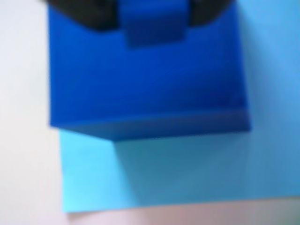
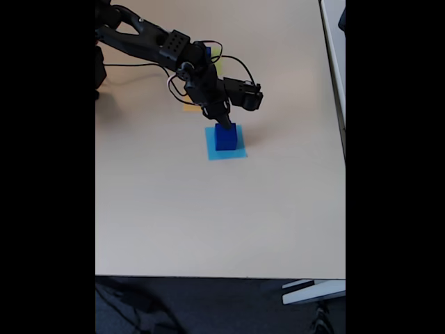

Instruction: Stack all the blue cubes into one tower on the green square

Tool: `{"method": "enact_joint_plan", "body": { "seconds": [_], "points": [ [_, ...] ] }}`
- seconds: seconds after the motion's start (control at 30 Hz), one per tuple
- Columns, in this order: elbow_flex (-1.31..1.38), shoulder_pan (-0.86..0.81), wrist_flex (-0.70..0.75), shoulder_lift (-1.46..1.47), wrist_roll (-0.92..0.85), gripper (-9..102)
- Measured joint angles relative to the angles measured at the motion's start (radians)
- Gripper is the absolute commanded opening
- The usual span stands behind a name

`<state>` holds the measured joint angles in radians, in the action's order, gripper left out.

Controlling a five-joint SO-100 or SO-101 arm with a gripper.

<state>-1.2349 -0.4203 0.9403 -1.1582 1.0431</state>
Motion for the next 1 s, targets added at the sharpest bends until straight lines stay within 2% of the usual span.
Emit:
{"method": "enact_joint_plan", "body": {
  "seconds": [1.0],
  "points": [
    [-0.018, -0.031, -0.003, 0.009, 0.008, 7]
  ]
}}
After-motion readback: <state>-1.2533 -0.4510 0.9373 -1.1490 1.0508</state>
